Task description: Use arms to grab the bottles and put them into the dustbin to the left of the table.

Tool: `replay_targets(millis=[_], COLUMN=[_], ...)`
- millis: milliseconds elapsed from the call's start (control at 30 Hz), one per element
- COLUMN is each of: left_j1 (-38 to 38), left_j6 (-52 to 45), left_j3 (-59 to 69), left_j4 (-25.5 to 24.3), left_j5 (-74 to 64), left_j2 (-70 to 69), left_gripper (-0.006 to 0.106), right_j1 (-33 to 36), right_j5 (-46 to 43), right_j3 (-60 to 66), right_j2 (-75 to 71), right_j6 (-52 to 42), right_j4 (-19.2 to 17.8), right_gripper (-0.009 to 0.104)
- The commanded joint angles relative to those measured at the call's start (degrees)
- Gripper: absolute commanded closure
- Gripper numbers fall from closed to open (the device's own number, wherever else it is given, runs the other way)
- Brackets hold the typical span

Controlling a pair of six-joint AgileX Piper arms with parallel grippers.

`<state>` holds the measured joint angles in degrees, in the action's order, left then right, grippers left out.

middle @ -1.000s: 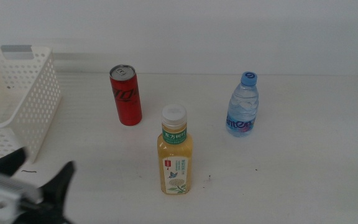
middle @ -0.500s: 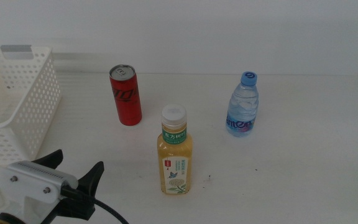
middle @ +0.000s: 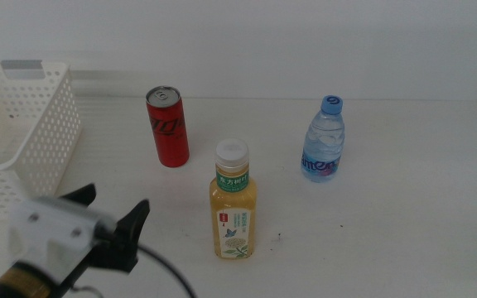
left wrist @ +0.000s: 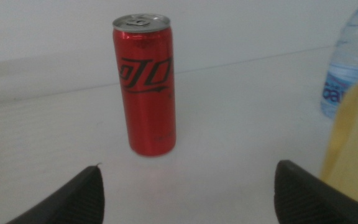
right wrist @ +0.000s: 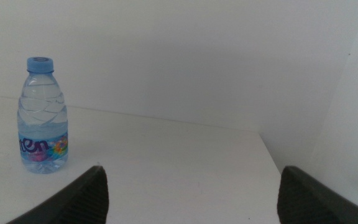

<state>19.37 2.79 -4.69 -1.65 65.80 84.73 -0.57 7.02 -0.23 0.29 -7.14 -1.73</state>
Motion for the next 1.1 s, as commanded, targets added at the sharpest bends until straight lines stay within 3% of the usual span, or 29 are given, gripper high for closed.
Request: replay_targets(millis=[0,167,367,433,1067], left_j1=[-0.1,-4.3,-12.6,-13.9,-14.2], left_j6=[0.5,2.0,9.5,11.0,12.9], left_j3=[-2.8,-7.8,-15.7,-18.2,-36.9], left_j4=[0.9,-3.4,-20.3,-23.7,-24.8], left_j5=[-2.8,-2.8,-4.9,-5.6,-7.8], left_j2=[1.4,6.0,12.5,14.5,29.9], left_gripper=[0.007,0.007,0.007,0.007,0.007], right_j1=[-0.4,-0.4,-0.4,-0.4,-0.4], right_j5=[-0.7,-0.7,-0.7,-0.7,-0.7], right_j3=[0.2,0.2,0.2,0.2,0.2], right_j2=[-0.3,-0.3,-0.3,-0.3,-0.3], right_j6=[-0.3,-0.3,-0.3,-0.3,-0.3], right_j4=[-0.5,-0.5,-0.5,-0.5,-0.5], right_gripper=[0.013,0.013,0.013,0.013,0.013])
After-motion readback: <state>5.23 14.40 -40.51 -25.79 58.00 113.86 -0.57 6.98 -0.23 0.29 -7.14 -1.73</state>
